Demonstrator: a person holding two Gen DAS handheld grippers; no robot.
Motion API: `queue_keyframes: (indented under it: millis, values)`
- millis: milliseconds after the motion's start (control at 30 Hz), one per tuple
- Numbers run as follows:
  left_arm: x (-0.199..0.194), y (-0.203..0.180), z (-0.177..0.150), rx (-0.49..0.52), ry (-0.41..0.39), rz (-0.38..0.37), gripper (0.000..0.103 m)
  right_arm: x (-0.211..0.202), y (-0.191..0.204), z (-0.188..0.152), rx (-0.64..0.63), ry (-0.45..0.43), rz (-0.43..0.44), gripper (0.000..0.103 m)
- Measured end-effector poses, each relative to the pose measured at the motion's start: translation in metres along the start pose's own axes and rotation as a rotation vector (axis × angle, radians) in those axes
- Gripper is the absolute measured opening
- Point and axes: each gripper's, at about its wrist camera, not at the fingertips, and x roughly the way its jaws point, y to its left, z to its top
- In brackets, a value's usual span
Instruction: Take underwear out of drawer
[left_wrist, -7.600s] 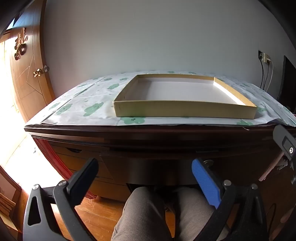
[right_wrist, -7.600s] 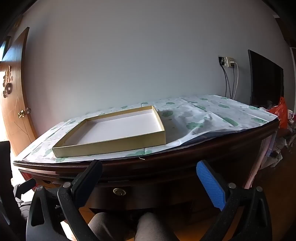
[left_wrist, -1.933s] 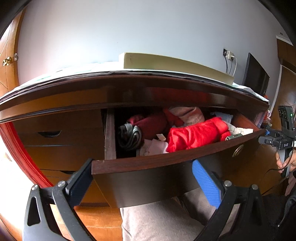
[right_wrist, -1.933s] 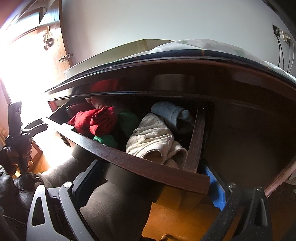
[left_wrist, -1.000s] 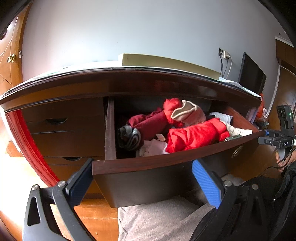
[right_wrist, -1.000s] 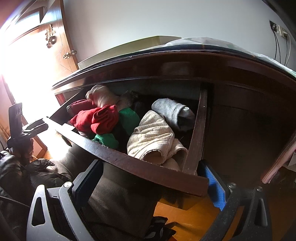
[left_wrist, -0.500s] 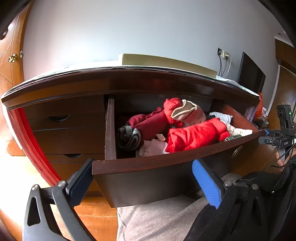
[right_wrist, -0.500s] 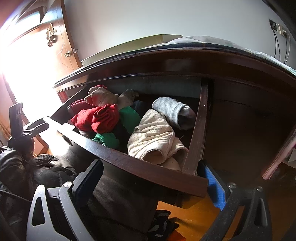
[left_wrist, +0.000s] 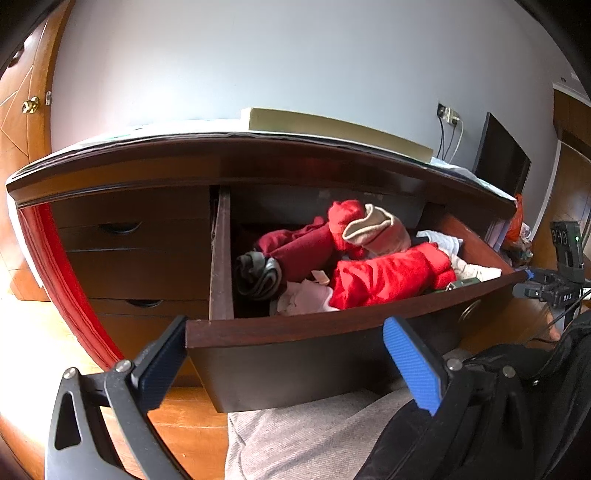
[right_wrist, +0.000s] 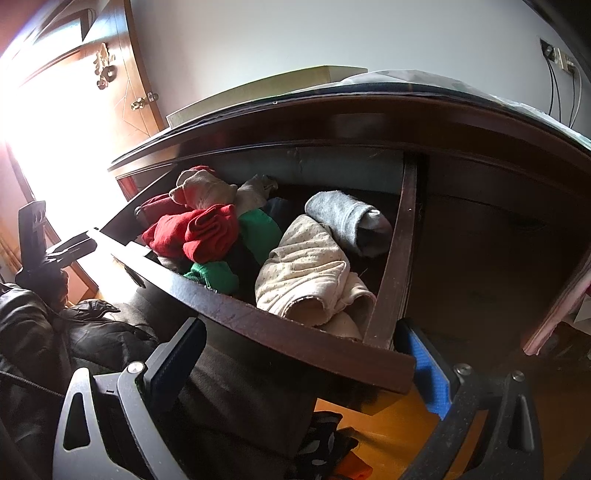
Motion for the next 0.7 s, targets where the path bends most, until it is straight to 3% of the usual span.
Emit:
queue_keyframes:
  millis: [367,700]
  values:
    - [-0.0006,-0.0022,-0.0008,0.051,0.008,0.017,0.102,-0.0008,0.0002,-0.0007,-0.007,0.016,0.004,0.102]
    - [-0.0006,-0.0059,-0.0027,0.108,0.007,0.016,0.102,-0.0039,-0.0094,-0.0014,0.051,-0.031,0.034,0.102]
